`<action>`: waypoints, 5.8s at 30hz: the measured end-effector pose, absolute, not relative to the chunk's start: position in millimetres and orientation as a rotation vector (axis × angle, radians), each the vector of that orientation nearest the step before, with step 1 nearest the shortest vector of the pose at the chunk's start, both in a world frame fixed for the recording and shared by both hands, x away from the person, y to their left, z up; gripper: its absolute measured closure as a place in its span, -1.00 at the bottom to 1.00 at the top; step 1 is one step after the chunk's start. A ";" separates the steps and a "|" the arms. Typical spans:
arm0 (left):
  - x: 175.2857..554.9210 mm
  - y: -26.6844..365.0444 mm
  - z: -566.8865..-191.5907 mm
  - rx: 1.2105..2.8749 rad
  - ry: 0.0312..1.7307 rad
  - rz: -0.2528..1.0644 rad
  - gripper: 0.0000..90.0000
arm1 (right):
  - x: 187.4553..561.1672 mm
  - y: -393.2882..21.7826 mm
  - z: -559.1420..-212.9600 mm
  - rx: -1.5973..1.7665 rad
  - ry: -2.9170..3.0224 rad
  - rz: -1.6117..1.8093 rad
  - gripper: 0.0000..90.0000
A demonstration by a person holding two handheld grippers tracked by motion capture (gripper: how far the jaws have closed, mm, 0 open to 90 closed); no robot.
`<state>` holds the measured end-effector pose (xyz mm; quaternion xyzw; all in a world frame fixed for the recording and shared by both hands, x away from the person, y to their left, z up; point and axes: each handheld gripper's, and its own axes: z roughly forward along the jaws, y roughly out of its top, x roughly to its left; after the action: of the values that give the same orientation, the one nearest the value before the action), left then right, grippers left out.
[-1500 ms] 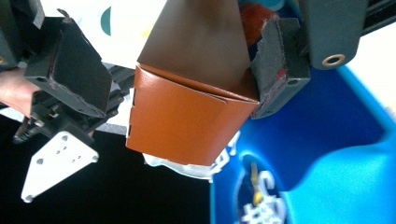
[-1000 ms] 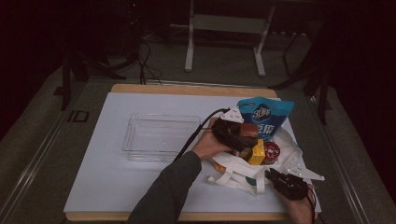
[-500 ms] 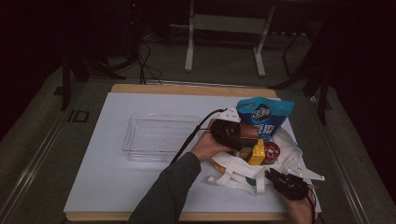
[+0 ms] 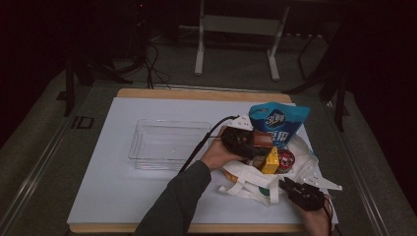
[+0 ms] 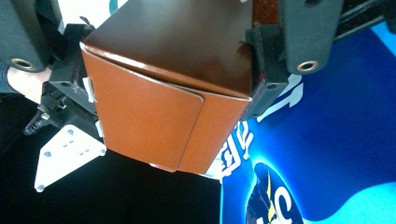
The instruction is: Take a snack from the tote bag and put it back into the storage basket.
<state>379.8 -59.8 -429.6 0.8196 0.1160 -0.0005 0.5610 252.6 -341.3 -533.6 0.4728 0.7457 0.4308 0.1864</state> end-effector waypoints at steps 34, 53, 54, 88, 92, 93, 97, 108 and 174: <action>365.3 -53.1 -415.0 1.760 0.358 0.126 -0.09 | 252.6 -342.3 -533.7 1.328 2.102 1.224 0.61; 356.2 -35.9 -379.3 1.687 0.349 0.199 -0.06 | 252.7 -341.9 -533.8 1.322 2.104 1.224 0.59; 355.5 -34.4 -377.6 1.681 0.346 0.198 -0.06 | 252.7 -341.8 -533.8 1.322 2.103 1.225 0.59; 346.6 20.0 -345.2 1.662 0.323 0.108 -0.06 | 252.5 -341.6 -533.9 1.324 2.102 1.224 0.60; 345.9 30.5 -340.7 1.648 0.327 0.110 -0.06 | 252.5 -341.6 -534.0 1.324 2.102 1.224 0.60; 345.5 33.1 -340.1 1.643 0.329 0.106 -0.06 | 252.5 -341.6 -534.0 1.324 2.102 1.224 0.60; 341.3 41.9 -336.2 1.640 0.322 0.111 -0.06 | 252.5 -341.6 -534.0 1.324 2.102 1.225 0.60; 341.2 71.8 -331.0 1.621 0.337 0.106 -0.06 | 252.3 -341.7 -534.1 1.322 2.101 1.225 0.60; 359.7 175.7 -360.2 1.885 0.475 0.296 -0.06 | 252.0 -341.9 -534.4 1.322 2.100 1.230 0.59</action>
<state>359.7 175.7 -360.2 0.7977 0.2010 0.1255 0.5545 252.0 -341.9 -534.4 0.4690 0.7452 0.4364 0.1850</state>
